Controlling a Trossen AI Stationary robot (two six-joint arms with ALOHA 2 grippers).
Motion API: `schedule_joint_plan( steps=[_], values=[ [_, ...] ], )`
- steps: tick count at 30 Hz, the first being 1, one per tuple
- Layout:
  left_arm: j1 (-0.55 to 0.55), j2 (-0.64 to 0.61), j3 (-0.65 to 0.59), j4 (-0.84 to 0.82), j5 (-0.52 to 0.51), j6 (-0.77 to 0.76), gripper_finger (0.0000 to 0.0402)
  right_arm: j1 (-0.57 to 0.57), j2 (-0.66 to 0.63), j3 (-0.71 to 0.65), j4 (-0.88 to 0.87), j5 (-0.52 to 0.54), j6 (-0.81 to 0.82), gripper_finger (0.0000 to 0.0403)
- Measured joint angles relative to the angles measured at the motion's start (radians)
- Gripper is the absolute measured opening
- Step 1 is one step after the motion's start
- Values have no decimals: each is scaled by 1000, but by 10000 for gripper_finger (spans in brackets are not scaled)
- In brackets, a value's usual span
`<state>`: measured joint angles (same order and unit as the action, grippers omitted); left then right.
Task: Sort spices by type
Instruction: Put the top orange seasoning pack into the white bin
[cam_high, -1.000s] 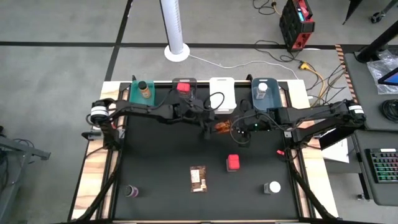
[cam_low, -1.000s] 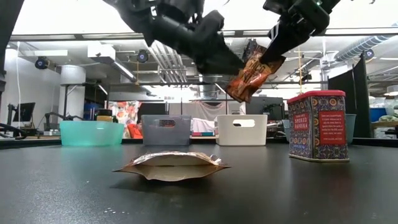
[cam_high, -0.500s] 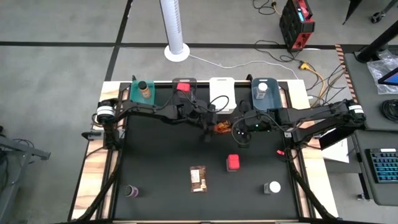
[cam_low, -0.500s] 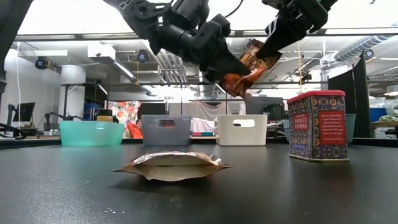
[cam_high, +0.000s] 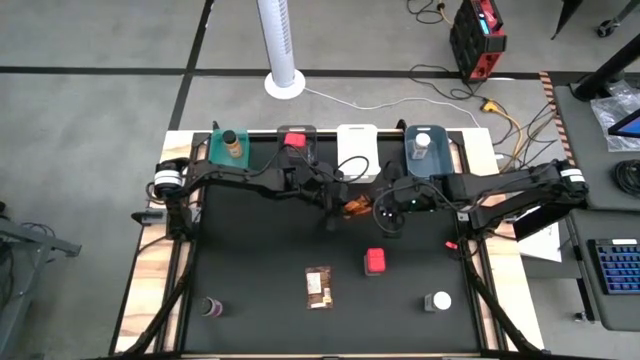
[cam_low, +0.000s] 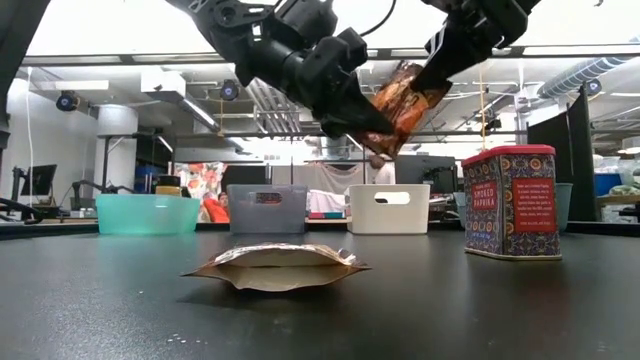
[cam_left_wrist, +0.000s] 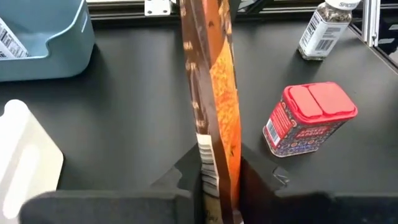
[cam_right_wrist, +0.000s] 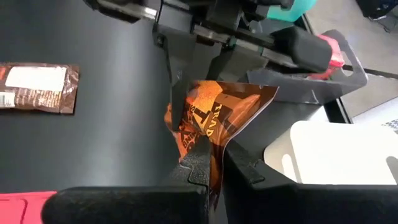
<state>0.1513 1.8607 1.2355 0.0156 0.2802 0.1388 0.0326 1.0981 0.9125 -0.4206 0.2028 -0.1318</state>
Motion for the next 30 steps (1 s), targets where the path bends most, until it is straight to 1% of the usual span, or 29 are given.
schedule_joint_plan(
  steps=[9,15,18,21,23,26,28,30],
  values=[
    [0,-3,-2,3,-2,-20,47,0,-17,55,-26,0,-3,12],
    [0,-2,-5,43,-4,-29,47,0,-15,86,-62,7,4,12],
    [0,-1,-7,73,30,-33,55,0,-15,86,-66,8,16,12],
    [2,-2,-3,66,81,-33,80,0,-14,86,-71,8,27,12],
    [1,-1,-2,30,77,-31,105,0,-14,89,-64,19,28,12],
    [0,7,9,-7,7,-23,148,0,-17,94,-55,26,29,12],
    [1,-2,35,-45,-18,-15,174,-1,-16,95,-68,28,31,12],
    [3,-7,72,-150,-33,-13,196,0,-15,105,-86,63,38,12]
  ],
)
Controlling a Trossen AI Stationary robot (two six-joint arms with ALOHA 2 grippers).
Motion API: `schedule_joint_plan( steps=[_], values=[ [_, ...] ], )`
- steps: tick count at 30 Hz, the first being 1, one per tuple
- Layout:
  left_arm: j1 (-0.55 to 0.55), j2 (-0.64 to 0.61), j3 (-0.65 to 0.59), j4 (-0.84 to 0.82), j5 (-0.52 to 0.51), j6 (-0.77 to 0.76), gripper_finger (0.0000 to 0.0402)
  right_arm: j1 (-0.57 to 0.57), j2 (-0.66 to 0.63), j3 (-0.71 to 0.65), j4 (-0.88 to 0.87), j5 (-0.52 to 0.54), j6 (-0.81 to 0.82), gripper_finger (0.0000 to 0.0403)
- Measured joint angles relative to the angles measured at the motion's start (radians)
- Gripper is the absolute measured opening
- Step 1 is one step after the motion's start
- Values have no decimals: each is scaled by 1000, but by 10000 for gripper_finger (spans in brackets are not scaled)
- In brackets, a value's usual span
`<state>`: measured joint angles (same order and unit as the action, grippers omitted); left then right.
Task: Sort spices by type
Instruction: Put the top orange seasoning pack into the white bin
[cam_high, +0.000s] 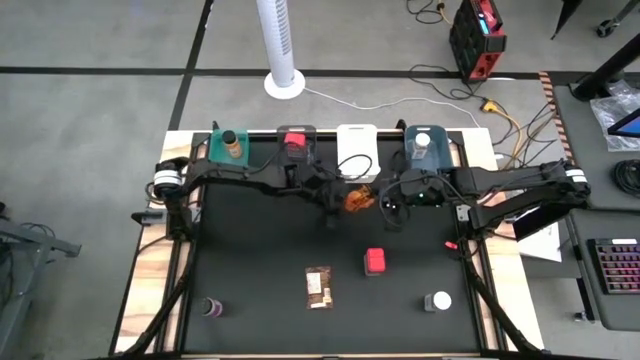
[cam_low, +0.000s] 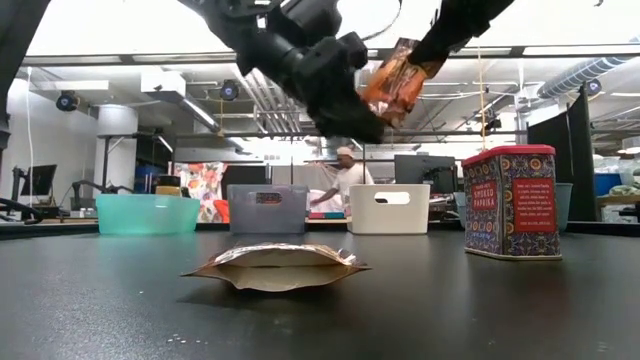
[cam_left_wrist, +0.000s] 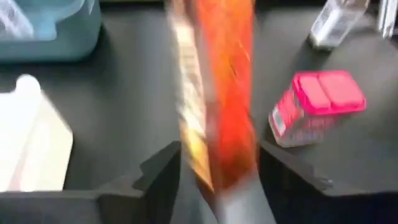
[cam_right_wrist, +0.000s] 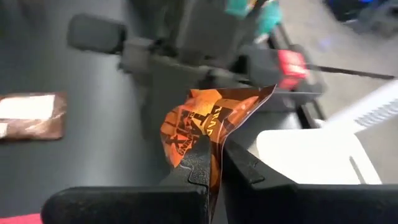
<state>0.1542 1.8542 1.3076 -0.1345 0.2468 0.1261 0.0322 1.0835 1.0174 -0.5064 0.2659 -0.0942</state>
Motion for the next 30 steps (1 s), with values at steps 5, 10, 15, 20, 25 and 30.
schedule_joint_plan(
  steps=[5,10,15,20,25,30],
  values=[
    [2,1,110,-330,-43,28,228,-10,1,63,-113,135,4,12],
    [-4,-46,143,-376,-187,30,232,-69,5,125,-172,139,-30,12],
    [-8,-151,125,-385,-248,48,233,-162,54,176,-236,134,-90,12],
    [-11,-286,67,-317,-248,49,233,-269,149,219,-239,72,-221,12],
    [-24,-457,-37,-127,-248,29,233,-368,273,293,-235,3,-343,12],
    [-35,-599,-142,39,-247,7,233,-457,391,368,-237,-34,-614,12]
  ],
)
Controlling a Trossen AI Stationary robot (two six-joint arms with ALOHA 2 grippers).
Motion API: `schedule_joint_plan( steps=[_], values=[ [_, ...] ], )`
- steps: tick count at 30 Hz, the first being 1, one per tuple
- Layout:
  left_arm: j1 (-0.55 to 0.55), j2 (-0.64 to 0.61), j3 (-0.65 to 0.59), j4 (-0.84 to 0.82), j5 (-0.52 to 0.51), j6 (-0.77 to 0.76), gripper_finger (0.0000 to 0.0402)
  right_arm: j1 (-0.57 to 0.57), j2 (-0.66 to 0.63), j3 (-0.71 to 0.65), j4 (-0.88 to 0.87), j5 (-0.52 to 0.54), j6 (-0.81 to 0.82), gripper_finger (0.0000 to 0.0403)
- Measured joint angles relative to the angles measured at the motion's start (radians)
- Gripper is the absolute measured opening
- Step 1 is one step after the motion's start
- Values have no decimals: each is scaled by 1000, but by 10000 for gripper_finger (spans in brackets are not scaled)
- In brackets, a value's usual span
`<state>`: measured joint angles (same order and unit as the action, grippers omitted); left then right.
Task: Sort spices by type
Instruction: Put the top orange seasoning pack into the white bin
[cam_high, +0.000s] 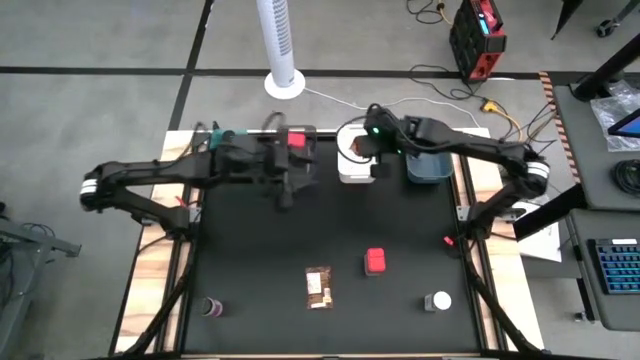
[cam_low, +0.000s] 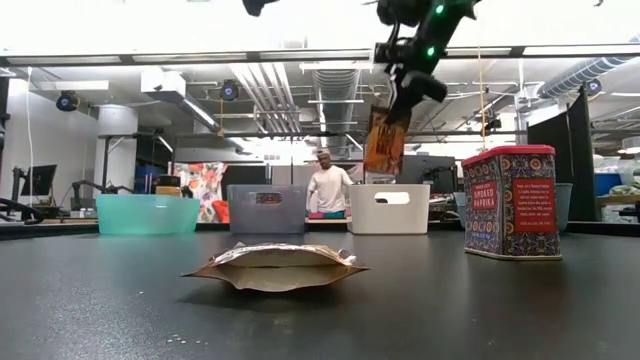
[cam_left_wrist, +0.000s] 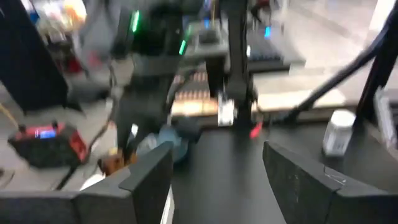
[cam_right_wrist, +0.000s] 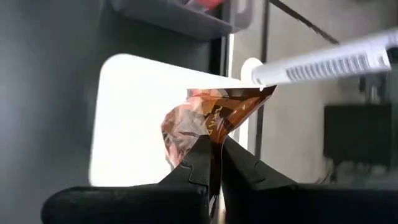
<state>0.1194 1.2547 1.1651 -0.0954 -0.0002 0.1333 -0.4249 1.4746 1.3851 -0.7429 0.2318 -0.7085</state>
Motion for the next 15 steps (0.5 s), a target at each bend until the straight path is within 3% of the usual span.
schedule_joint_plan(
  steps=[6,10,15],
  values=[
    [0,-103,-82,54,0,-33,233,-92,108,57,0,-65,-204,12],
    [0,-132,-102,54,0,-44,233,-149,169,88,1,-149,-256,12],
    [-1,-125,-103,49,1,-49,233,-195,232,101,53,-162,-291,12]
  ],
)
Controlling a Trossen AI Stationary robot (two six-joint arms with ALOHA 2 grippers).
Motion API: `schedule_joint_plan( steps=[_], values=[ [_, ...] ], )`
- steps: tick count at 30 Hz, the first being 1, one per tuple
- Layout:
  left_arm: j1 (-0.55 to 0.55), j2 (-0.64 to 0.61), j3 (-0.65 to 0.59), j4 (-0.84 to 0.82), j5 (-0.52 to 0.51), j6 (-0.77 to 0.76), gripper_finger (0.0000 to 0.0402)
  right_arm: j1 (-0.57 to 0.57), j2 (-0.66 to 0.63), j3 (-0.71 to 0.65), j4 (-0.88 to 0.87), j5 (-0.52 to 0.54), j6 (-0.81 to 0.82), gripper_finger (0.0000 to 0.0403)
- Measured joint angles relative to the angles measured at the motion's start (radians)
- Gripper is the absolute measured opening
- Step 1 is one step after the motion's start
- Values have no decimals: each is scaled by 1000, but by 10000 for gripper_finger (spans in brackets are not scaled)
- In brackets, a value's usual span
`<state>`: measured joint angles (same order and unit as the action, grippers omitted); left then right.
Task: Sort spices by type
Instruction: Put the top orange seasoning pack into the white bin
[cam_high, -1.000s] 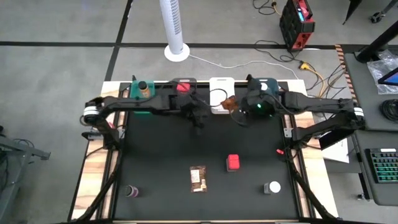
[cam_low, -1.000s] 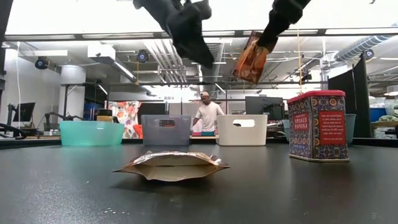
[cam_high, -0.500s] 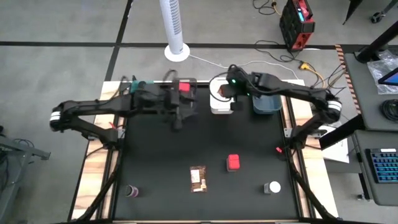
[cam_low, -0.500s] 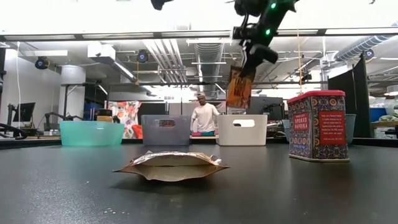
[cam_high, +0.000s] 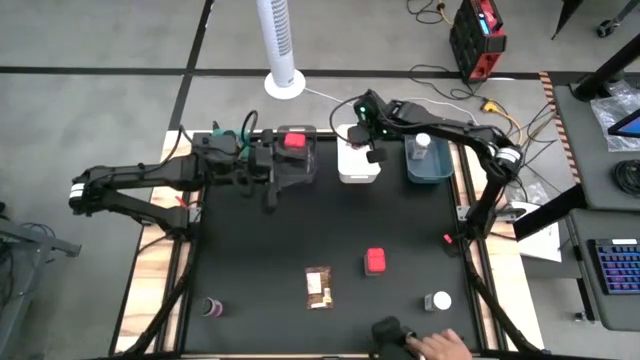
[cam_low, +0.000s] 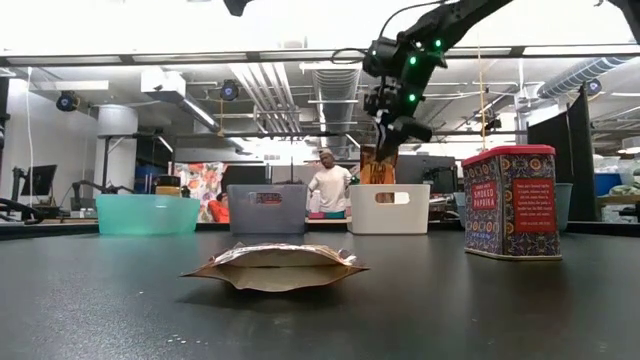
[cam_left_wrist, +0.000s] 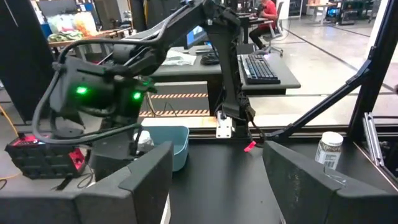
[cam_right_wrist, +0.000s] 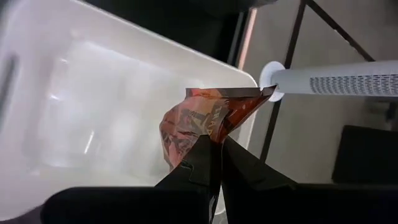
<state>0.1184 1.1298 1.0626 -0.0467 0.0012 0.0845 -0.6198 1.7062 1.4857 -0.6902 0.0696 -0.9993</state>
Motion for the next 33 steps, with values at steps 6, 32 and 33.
schedule_joint_plan(
  steps=[6,32,33],
  values=[
    [0,14,0,-1,0,-17,233,-43,44,0,22,-8,-33,12],
    [0,13,0,-15,1,-15,233,-68,105,0,26,-70,-29,13],
    [0,14,0,-15,1,-15,233,-68,105,0,26,-70,-33,13]
  ],
)
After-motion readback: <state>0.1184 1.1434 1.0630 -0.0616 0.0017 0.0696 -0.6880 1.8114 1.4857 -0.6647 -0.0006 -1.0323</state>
